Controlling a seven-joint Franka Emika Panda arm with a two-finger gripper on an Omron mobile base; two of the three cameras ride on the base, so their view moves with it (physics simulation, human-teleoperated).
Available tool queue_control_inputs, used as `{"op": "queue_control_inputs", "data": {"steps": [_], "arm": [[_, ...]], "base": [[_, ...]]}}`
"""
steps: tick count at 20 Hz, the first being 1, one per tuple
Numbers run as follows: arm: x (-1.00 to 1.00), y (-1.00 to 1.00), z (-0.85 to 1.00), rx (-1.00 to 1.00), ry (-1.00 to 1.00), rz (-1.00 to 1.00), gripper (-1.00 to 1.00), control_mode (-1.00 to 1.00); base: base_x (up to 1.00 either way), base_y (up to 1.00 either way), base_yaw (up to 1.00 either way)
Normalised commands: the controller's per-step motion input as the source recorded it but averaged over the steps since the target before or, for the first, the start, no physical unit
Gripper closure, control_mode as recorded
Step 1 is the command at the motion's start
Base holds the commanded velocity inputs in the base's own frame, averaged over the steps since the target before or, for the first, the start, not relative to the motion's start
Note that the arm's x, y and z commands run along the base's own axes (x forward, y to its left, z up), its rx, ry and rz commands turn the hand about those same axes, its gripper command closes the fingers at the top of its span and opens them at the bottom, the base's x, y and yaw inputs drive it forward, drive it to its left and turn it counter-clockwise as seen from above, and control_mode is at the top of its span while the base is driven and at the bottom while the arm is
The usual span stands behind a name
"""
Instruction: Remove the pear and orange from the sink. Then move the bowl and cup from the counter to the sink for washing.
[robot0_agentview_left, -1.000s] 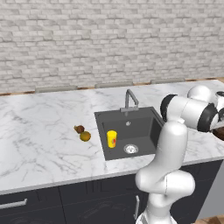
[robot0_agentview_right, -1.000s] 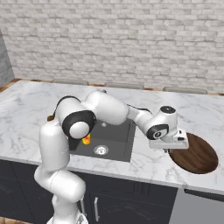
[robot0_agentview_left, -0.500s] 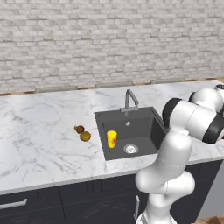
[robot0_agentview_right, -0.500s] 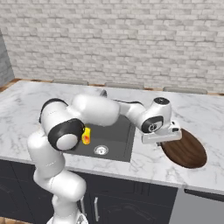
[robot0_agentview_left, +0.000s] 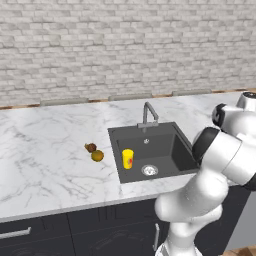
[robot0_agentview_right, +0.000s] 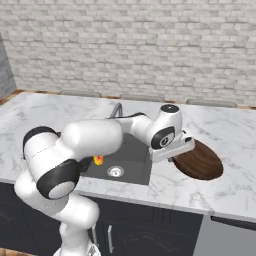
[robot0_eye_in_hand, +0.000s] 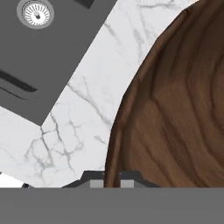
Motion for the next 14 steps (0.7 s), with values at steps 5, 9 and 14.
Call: {"op": "queue_control_inputs", "data": {"steps": [5, 9, 14], "arm": [[-0.1, 0.44, 0.31, -0.05, 0.0, 0.26, 1.0, -1.0], [-0.06, 0.45, 0.28, -0.01, 0.0, 0.26, 1.0, -1.0], [-0.03, 0.41, 0.23, 0.0, 0.0, 0.25, 1.0, -1.0]], "base": [[0.0, 0.0, 0.0], [0.0, 0.0, 0.0], [0.0, 0.0, 0.0]]}}
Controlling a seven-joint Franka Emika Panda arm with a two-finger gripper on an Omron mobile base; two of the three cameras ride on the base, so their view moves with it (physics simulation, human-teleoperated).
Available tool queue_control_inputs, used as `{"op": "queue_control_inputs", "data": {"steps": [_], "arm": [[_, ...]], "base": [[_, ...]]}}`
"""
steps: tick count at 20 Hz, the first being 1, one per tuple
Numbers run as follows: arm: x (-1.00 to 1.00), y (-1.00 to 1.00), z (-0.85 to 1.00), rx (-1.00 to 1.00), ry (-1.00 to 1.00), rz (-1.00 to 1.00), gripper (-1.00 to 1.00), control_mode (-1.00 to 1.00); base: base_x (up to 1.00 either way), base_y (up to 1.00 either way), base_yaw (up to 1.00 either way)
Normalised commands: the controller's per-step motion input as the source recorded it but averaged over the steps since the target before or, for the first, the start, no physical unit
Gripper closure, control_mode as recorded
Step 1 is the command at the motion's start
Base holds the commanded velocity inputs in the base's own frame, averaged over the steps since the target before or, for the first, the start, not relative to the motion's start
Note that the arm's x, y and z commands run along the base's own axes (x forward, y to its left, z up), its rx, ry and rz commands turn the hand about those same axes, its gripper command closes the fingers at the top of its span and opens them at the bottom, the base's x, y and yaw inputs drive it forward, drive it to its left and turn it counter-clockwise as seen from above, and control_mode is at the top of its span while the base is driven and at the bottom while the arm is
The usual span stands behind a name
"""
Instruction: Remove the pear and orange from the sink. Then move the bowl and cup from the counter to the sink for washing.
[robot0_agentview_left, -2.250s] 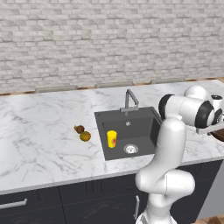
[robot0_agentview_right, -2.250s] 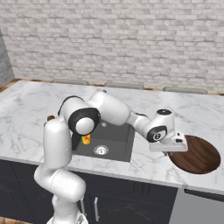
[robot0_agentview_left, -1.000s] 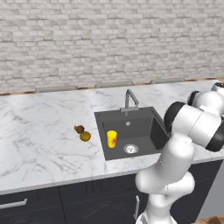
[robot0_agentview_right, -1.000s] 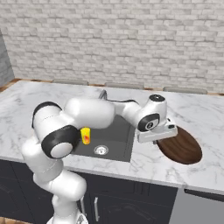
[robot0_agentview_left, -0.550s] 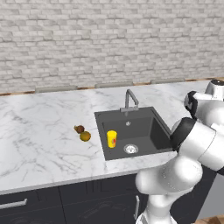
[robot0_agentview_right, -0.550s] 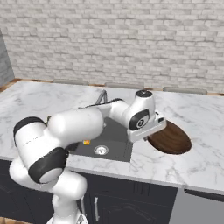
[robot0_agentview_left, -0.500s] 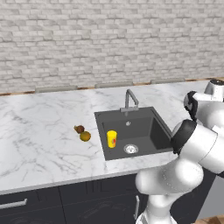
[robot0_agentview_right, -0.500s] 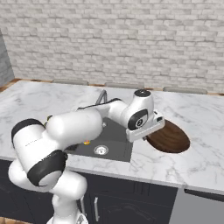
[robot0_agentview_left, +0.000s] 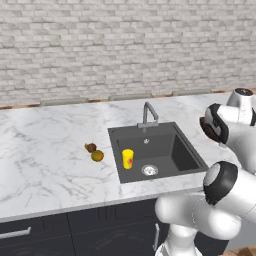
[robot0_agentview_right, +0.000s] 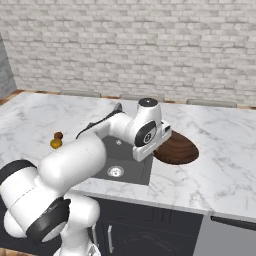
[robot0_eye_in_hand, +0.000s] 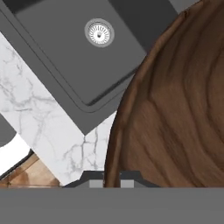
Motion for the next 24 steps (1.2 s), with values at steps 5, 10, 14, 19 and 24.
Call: {"op": "queue_control_inputs", "data": {"steps": [5, 10, 14, 19, 24], "arm": [[-0.03, 0.34, 0.12, 0.0, 0.0, 0.23, 1.0, -1.0], [-0.04, 0.29, 0.04, 0.0, 0.0, 0.22, 1.0, -1.0], [-0.07, 0.08, 0.0, 0.0, 0.0, 0.14, 1.0, -1.0], [-0.06, 0.1, 0.0, 0.0, 0.0, 0.09, 1.0, -1.0], [-0.05, 0.26, 0.0, 0.0, -0.03, 0.06, 1.0, -1.0]], "base": [[0.0, 0.0, 0.0], [0.0, 0.0, 0.0], [0.0, 0.0, 0.0], [0.0, 0.0, 0.0], [0.0, 0.0, 0.0]]}}
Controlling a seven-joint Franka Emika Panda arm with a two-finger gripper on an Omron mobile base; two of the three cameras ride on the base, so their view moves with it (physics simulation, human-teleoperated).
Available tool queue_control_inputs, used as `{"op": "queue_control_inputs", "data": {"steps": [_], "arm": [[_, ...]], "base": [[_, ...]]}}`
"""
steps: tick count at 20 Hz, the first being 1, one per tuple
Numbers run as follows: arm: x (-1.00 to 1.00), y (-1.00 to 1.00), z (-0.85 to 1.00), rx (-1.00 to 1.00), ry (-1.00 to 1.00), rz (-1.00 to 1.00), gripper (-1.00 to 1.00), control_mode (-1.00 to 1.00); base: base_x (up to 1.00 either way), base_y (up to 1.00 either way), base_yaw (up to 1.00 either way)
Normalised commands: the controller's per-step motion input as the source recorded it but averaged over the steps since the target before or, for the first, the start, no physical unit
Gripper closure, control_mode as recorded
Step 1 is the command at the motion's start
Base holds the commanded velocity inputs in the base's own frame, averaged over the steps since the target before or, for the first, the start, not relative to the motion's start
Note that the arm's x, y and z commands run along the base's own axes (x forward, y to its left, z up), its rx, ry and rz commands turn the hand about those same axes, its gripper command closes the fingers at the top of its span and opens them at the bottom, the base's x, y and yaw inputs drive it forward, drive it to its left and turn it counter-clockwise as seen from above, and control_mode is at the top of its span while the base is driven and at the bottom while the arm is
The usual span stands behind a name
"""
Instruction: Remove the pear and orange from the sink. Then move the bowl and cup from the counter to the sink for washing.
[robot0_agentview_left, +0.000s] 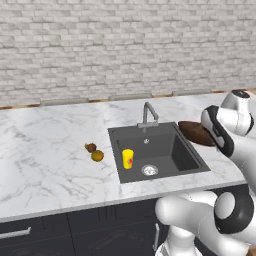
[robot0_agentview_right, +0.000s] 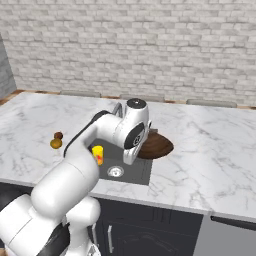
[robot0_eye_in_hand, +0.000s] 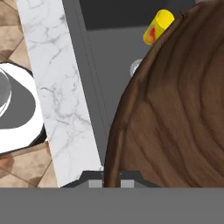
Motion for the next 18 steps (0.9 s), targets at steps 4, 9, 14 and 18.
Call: {"op": "queue_control_inputs", "data": {"steps": [4, 9, 14, 18], "arm": [[-0.01, 0.26, 0.0, 0.0, 0.0, 0.07, 1.0, -1.0], [0.01, 0.22, -0.02, 0.0, 0.0, 0.02, 1.0, -1.0], [0.11, 0.24, -0.1, 0.0, 0.0, 0.0, 1.0, -1.0], [0.14, 0.25, -0.13, 0.0, 0.0, 0.0, 1.0, -1.0]], "base": [[0.0, 0.0, 0.0], [0.0, 0.0, 0.0], [0.0, 0.0, 0.0], [0.0, 0.0, 0.0]]}}
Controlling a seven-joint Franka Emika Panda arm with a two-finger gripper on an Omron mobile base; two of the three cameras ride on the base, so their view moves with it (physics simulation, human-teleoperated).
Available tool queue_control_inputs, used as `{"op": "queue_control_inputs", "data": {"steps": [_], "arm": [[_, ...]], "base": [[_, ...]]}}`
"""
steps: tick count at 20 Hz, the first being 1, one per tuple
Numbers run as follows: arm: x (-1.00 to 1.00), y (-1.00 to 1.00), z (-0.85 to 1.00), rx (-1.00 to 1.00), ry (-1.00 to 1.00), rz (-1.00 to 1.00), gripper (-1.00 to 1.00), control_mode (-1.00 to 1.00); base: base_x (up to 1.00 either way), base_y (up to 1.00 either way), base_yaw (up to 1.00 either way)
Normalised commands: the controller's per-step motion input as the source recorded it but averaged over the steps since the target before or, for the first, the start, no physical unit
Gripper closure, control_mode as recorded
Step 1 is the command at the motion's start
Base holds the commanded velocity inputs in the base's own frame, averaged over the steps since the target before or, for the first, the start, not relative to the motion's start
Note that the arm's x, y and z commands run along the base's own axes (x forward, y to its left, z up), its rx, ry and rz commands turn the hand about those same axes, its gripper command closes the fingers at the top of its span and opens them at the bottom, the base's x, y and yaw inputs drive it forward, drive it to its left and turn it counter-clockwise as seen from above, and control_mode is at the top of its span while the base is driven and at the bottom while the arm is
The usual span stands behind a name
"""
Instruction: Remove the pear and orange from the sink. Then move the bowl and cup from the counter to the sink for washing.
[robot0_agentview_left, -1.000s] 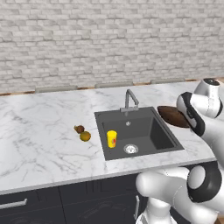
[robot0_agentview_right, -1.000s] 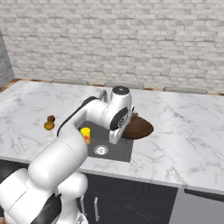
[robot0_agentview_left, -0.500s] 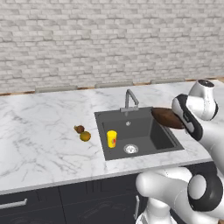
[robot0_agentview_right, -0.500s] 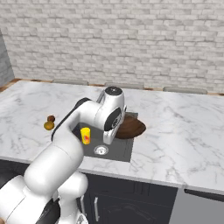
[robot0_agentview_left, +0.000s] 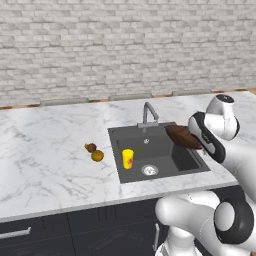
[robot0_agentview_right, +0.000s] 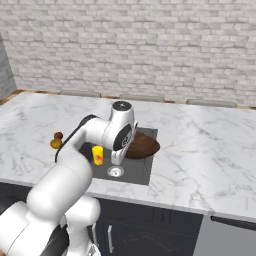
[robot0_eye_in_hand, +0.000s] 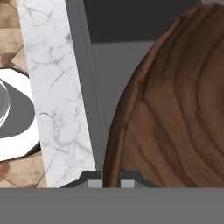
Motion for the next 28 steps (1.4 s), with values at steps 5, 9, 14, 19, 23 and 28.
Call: {"op": "queue_control_inputs", "data": {"steps": [5, 9, 14, 19, 23, 28], "arm": [[0.18, 0.22, -0.17, 0.0, 0.0, 0.02, 1.0, -1.0], [0.23, 0.22, -0.21, 0.0, 0.04, 0.02, 1.0, -1.0], [0.24, 0.19, -0.23, 0.0, 0.06, 0.03, 1.0, -1.0], [0.26, 0.12, -0.24, 0.0, 0.07, 0.02, 1.0, -1.0], [0.25, 0.08, -0.25, 0.0, 0.08, 0.02, 1.0, -1.0], [0.22, 0.01, -0.25, 0.0, 0.06, 0.01, 1.0, -1.0]], "base": [[0.0, 0.0, 0.0], [0.0, 0.0, 0.0], [0.0, 0.0, 0.0], [0.0, 0.0, 0.0], [0.0, 0.0, 0.0], [0.0, 0.0, 0.0]]}}
